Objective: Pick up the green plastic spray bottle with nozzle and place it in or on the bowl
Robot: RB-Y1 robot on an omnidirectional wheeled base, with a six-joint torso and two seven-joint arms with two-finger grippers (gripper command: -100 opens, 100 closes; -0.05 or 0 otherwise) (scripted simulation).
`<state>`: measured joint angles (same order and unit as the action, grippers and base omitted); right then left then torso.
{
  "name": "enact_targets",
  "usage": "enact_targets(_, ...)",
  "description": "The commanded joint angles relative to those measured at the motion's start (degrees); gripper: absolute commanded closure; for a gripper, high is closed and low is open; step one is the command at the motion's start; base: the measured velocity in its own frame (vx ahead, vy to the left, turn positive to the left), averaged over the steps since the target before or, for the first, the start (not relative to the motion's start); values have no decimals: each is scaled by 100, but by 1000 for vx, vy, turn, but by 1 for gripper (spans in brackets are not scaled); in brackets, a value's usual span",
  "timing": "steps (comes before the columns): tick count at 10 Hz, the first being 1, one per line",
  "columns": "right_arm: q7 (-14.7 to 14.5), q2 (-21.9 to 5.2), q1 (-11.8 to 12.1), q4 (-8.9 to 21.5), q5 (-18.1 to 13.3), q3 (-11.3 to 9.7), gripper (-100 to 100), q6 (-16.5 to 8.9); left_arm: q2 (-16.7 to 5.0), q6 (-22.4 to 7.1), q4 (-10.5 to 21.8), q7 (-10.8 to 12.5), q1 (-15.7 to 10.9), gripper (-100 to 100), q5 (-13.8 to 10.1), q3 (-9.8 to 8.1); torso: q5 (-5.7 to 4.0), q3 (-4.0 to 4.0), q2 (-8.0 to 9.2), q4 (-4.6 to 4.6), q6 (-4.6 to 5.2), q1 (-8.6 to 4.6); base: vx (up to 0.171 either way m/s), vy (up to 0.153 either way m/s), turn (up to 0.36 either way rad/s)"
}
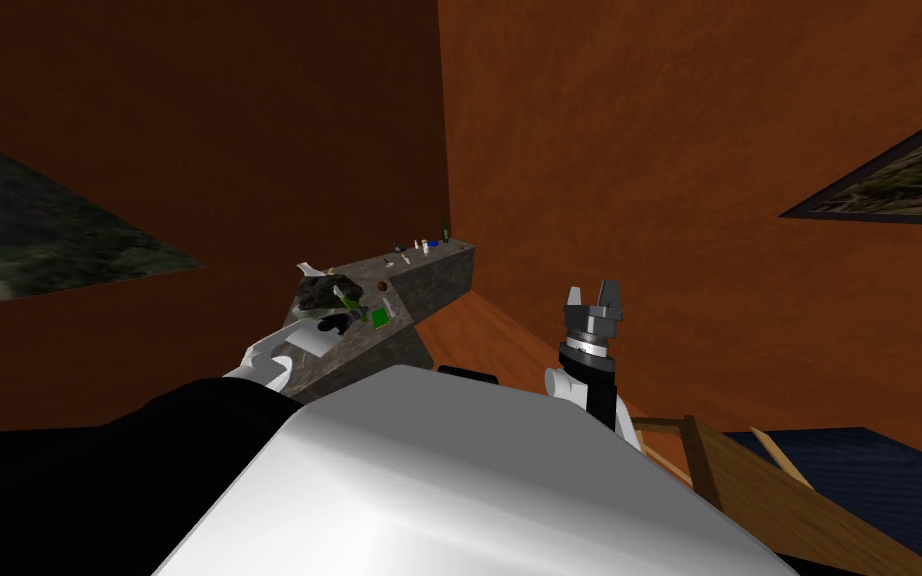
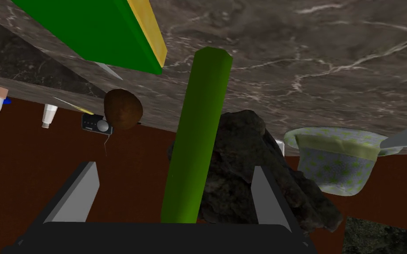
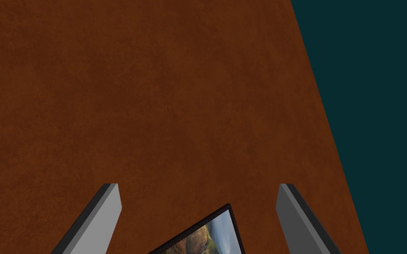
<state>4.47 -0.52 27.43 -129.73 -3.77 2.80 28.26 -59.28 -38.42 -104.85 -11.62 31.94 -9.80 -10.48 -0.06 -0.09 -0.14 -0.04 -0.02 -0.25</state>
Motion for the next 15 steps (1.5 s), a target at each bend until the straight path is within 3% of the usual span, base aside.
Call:
enact_targets(1,0,0,0,0,0,0,0,0,-129,-172,28,-22,20,-100,-58,-39,0,0,0,0,0,0,31,-41,-4)
enact_targets(6,0,0,0,0,0,0,0,0,-674,-773,219,-129,34,-100,-184,-137,2,3,6,1,0,11,30,-34,-25)
enact_targets(7,0,0,0,0,0,0,0,0,-631,-685,242,-126,-10,-100,-194,-106,3,3,6,1,0,12,15,-15,-3)
enact_targets(8,0,-1,0,0,0,1,0,0,-641,-708,245,-130,-8,0,-197,-110,4,6,11,2,-1,18,0,0,0)
enact_targets(9,0,-1,0,0,0,1,0,0,-543,-594,424,-147,-67,-100,-120,-58,6,9,16,3,-1,23,20,31,-62)
enact_targets(11,0,-1,0,0,0,1,0,0,-530,-603,411,-144,-46,-100,-111,-70,11,2,4,1,-1,44,36,36,-40)
enact_targets(12,0,-1,0,0,0,1,0,0,-524,-590,418,-144,-45,100,-105,-70,10,4,8,1,-1,36,0,0,0)
enact_targets(15,0,-1,0,0,0,1,0,0,-525,-597,420,-144,-43,100,-105,-71,9,9,16,4,2,28,0,1,4)
